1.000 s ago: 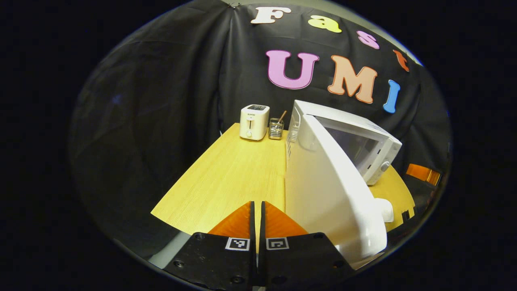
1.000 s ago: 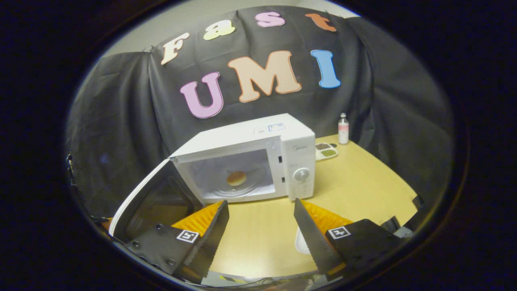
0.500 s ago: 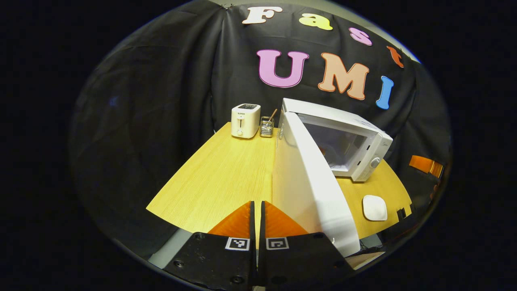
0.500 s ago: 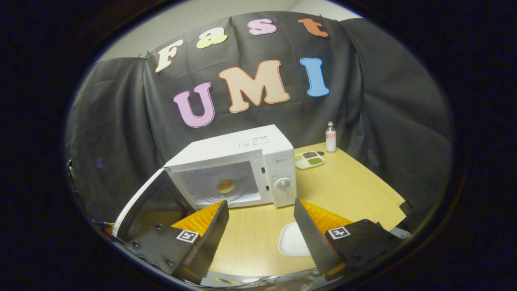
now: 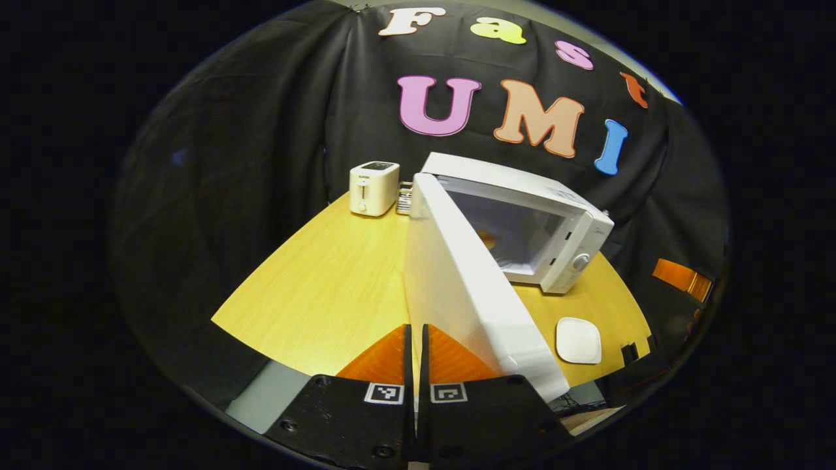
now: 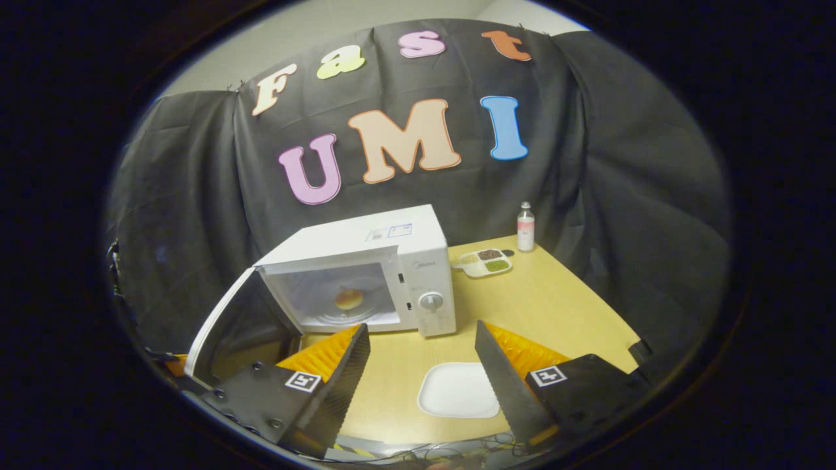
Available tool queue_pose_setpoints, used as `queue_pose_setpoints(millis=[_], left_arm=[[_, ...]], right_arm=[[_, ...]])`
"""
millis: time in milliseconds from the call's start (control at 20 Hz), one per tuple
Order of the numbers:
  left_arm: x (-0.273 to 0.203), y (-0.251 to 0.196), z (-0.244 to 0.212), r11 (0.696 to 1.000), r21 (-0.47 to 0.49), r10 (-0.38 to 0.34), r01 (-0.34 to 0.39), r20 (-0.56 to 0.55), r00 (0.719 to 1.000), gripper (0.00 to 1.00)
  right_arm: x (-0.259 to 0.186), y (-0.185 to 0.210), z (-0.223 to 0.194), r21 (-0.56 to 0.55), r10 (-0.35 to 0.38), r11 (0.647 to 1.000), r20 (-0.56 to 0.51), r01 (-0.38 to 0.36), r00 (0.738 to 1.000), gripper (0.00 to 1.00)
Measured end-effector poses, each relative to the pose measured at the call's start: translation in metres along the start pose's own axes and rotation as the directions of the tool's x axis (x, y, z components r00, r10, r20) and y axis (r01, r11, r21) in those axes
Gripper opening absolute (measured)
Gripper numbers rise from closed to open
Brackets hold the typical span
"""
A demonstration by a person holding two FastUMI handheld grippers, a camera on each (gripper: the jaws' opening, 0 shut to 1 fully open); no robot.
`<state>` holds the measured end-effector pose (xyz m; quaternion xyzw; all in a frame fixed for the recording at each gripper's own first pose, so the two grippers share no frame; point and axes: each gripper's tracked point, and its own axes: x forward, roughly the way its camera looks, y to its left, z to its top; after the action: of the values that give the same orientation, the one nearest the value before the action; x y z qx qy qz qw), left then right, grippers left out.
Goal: Open the microwave oven with the left hand, put the food in, and close the microwave oven.
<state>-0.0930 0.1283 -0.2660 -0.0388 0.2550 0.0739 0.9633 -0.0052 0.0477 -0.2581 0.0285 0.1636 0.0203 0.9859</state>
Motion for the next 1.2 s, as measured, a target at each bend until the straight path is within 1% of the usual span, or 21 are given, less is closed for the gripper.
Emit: queue_pose_setpoints(millis=[400,750,850,1000,1200], left_arm=[[0.010,-0.072,0.002,0.996,0.064,-0.063,0.063,0.000,0.998,0.01],[0.031,-0.131,0.012,0.987,0.108,-0.124,0.123,0.010,0.992,0.01],[0.037,-0.151,0.014,0.982,0.127,-0.145,0.142,0.013,0.989,0.01],[0.048,-0.173,0.021,0.977,0.156,-0.154,0.148,0.027,0.988,0.01],[0.067,-0.202,0.032,0.974,0.146,-0.180,0.171,0.053,0.982,0.00]], right_arm=[[-0.009,-0.057,-0.009,-0.026,-0.020,0.999,-0.028,0.019,0.999,0.99],[-0.017,-0.099,-0.004,0.006,-0.043,0.999,-0.027,0.043,0.999,0.99],[-0.019,-0.106,-0.003,0.017,-0.038,0.999,-0.025,0.039,0.999,0.99],[-0.016,-0.111,-0.001,-0.003,-0.024,1.000,-0.019,0.024,1.000,1.00],[-0.012,-0.116,0.006,-0.027,0.002,1.000,-0.005,-0.002,1.000,1.00]])
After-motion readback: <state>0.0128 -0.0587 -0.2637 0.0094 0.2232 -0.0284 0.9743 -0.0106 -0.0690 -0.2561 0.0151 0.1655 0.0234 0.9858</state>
